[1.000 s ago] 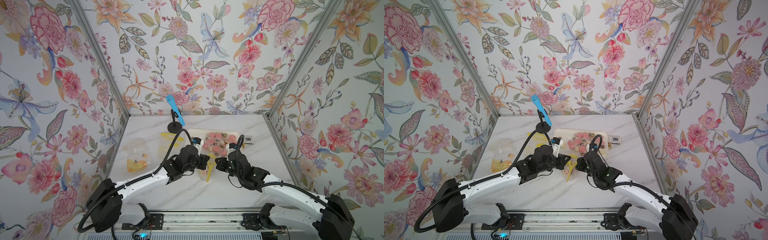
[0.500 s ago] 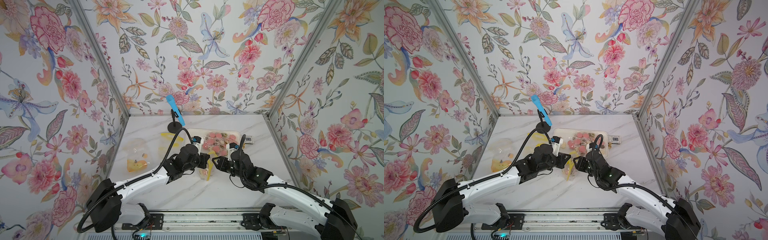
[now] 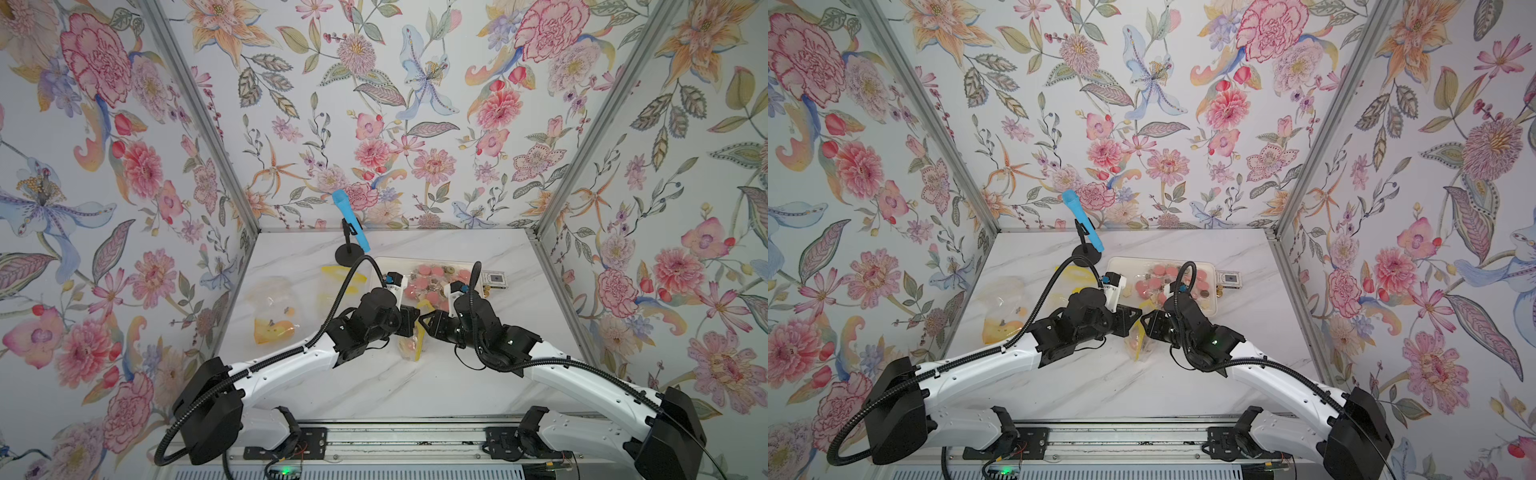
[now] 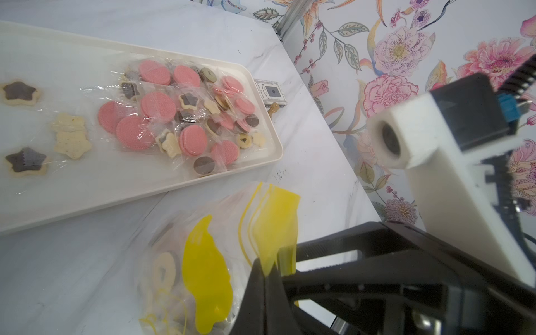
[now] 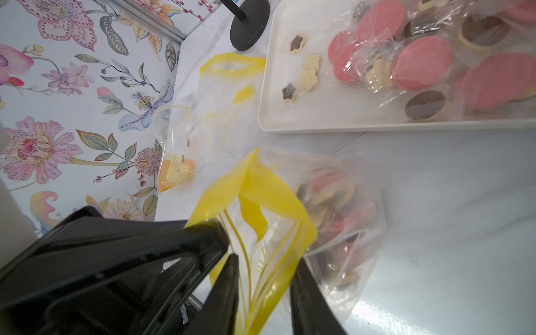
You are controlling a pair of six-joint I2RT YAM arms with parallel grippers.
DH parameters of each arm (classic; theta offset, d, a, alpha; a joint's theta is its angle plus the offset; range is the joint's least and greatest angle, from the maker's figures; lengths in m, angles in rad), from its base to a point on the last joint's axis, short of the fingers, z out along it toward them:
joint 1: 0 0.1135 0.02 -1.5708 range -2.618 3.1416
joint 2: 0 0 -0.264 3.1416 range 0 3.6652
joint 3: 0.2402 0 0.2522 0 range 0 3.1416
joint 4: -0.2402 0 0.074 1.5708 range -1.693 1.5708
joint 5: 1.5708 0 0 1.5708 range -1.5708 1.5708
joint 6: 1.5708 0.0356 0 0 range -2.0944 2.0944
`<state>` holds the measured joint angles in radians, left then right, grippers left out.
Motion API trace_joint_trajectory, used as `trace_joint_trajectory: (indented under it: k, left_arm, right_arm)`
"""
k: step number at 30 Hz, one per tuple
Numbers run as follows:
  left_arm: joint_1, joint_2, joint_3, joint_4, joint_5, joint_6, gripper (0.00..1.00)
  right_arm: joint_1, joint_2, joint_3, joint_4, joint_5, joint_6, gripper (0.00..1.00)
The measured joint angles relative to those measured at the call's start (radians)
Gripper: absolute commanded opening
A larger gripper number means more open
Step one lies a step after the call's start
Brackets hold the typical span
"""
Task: Pour cookies out of the ziploc bag
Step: Open the ziploc bag at the center of the board.
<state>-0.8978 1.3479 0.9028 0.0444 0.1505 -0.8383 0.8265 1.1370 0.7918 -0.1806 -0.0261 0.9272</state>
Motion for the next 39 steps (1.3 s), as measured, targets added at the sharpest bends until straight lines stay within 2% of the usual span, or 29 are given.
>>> trace_joint_trajectory:
  k: [6, 9, 18, 30, 32, 34, 39]
  left_arm:
    - [0.000, 0.000, 0.003, -0.008, -0.002, 0.001, 0.00]
    - [0.003, -0.003, 0.013, -0.034, -0.002, 0.008, 0.00]
    - [0.084, -0.084, 0.031, -0.132, -0.002, 0.044, 0.00]
    - [0.112, -0.107, 0.049, -0.199, 0.008, 0.088, 0.00]
    - [0.114, -0.107, 0.049, -0.208, 0.020, 0.094, 0.00]
    - [0.115, -0.107, 0.049, -0.209, 0.029, 0.094, 0.00]
    - [0.126, -0.103, 0.049, -0.195, 0.044, 0.084, 0.00]
  right_arm:
    - [0.018, 0.028, 0.007, -0.012, -0.004, -0.006, 0.06]
    - [0.019, 0.028, 0.007, -0.014, -0.006, -0.010, 0.00]
    - [-0.029, -0.017, 0.007, -0.026, -0.020, -0.030, 0.00]
    - [-0.091, -0.051, 0.007, -0.054, -0.046, -0.082, 0.00]
    - [-0.097, -0.056, 0.007, -0.056, -0.051, -0.090, 0.03]
    - [-0.101, -0.056, 0.007, -0.062, -0.063, -0.097, 0.13]
    - [-0.103, -0.050, 0.014, -0.082, -0.090, -0.106, 0.30]
